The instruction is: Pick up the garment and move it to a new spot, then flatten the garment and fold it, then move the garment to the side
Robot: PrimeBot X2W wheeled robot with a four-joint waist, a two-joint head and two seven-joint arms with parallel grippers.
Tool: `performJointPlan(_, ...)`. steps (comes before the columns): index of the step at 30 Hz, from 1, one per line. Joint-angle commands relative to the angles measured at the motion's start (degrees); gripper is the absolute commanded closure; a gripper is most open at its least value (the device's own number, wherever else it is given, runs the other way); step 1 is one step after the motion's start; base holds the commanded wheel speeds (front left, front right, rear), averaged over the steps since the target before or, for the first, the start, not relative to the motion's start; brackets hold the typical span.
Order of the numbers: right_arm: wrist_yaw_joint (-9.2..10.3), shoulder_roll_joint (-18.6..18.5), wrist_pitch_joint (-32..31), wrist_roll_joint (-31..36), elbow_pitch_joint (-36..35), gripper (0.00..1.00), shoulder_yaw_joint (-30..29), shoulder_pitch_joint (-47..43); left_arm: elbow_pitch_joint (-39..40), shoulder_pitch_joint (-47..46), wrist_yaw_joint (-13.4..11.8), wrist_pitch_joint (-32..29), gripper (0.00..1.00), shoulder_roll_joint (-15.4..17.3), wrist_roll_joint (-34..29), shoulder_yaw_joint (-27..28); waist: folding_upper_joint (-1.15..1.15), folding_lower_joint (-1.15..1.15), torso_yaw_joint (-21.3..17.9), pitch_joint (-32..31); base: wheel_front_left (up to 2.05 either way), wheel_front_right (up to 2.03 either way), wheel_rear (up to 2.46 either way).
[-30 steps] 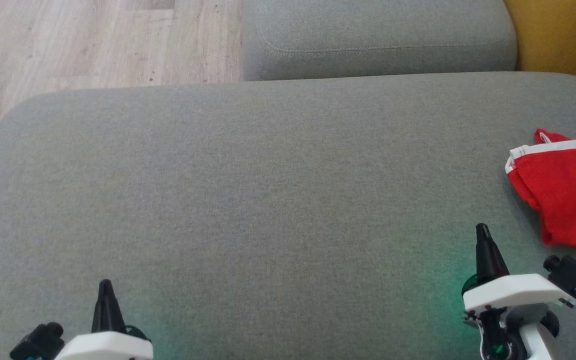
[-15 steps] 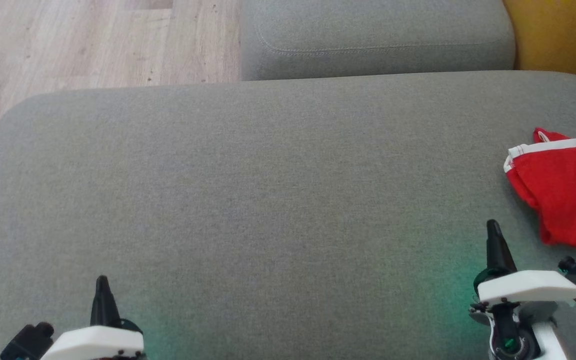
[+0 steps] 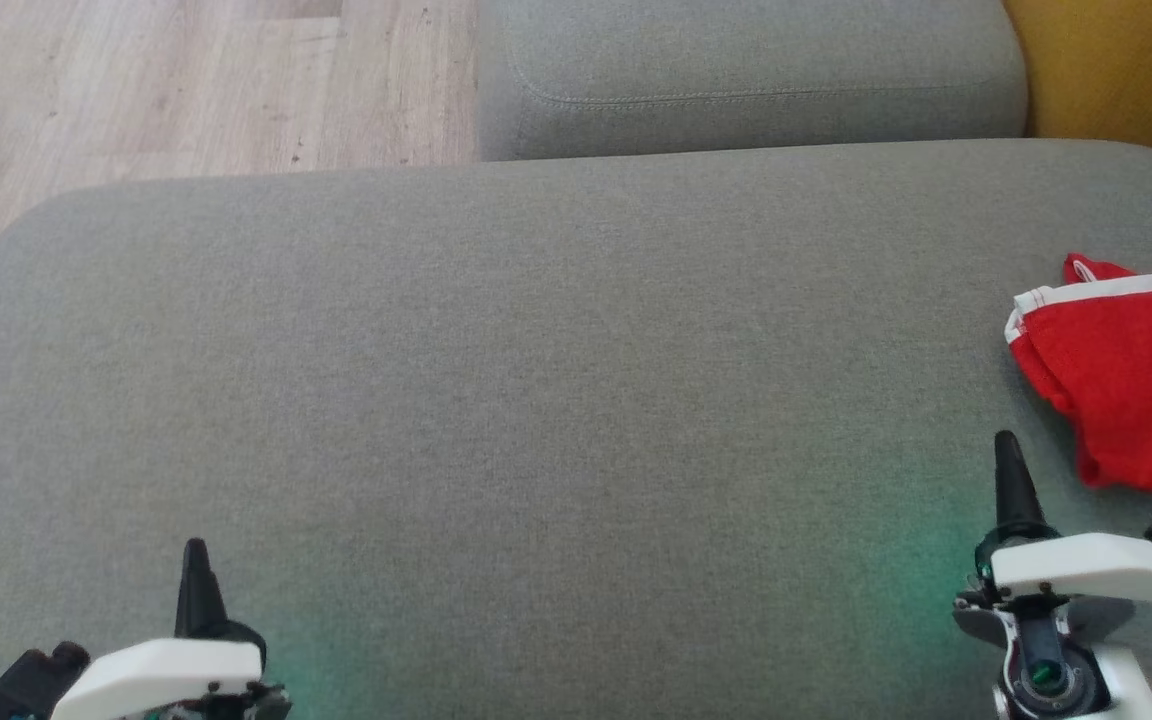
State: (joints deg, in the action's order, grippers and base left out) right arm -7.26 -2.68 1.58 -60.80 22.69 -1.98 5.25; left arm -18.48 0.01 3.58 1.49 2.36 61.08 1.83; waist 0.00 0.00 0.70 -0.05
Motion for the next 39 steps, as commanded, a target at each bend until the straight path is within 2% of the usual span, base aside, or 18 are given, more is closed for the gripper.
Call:
performJointPlan(1,-0.15,-0.20,-0.39,-1.35,-2.45,1.00,0.48,1.71,1.93,-3.14,0.42,-0.34,1.00,0.35,1.17,1.56,0.00,0.00,-0.01,0.00,0.00,0.00,0.00)
performJointPlan(39,-0.22,-0.20,-6.87,-26.68,-7.70,1.00,-3.76,1.06,4.03,-5.73,3.37,-6.78,1.00,0.49,26.44,4.19,0.00,0.00,-0.59,0.19,0.00,0.00,0.00)
